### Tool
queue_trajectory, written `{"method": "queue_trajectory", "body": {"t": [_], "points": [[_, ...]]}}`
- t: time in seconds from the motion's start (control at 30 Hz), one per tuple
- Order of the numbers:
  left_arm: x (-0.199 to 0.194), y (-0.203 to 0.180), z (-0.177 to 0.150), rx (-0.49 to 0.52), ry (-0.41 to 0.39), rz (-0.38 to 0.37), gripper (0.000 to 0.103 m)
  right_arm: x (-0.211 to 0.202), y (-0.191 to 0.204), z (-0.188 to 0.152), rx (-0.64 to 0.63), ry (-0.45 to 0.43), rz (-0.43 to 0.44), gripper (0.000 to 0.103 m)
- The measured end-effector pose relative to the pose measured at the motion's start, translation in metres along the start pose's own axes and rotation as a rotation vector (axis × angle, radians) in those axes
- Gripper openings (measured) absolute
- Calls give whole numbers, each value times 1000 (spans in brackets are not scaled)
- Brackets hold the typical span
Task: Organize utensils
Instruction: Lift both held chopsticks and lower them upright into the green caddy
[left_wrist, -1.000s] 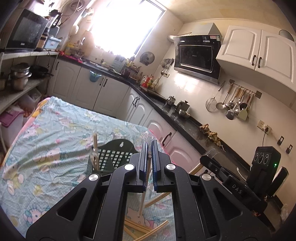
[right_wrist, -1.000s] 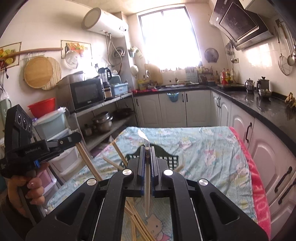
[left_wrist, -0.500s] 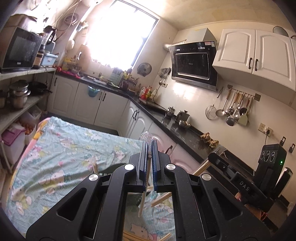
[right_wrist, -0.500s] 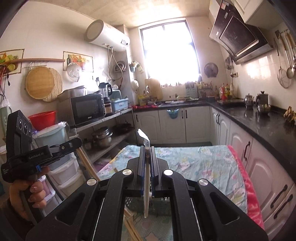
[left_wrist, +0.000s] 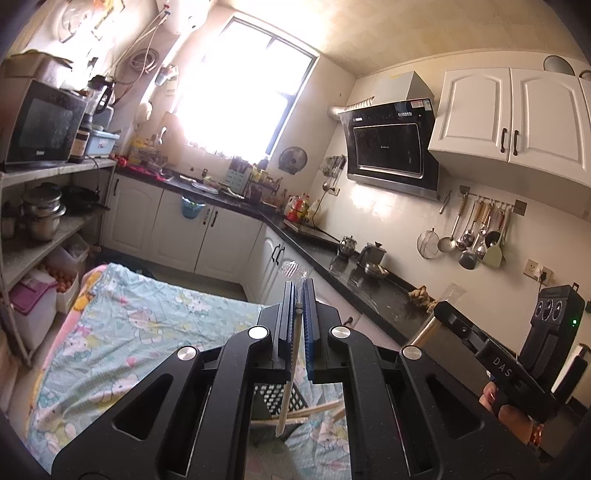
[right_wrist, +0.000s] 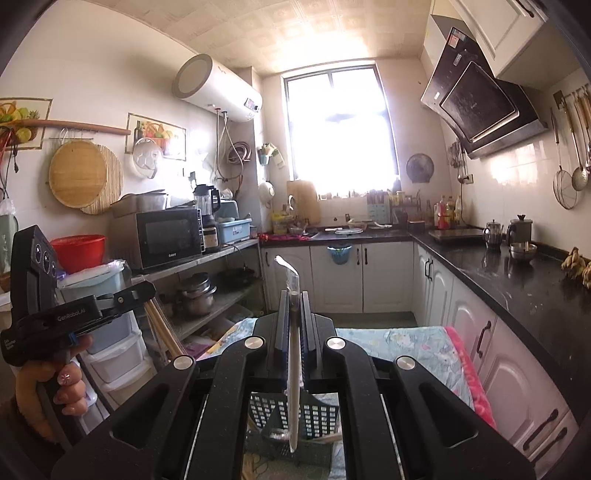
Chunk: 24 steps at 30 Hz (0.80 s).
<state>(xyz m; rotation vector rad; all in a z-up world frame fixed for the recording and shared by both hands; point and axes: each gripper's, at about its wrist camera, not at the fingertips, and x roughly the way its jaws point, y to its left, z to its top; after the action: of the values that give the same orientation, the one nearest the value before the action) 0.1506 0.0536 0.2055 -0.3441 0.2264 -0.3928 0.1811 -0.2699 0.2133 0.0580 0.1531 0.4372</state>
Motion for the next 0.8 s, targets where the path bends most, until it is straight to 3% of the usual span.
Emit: {"method": "queue_trajectory", "body": {"t": [0.47,0.8], "points": [[39,-5,7,34,3,40,2,30,-3,11,-16,-24,-29,5],[61,1,-10,47,31,74,2,56,-12,-3,-6,6,-45,5]]}}
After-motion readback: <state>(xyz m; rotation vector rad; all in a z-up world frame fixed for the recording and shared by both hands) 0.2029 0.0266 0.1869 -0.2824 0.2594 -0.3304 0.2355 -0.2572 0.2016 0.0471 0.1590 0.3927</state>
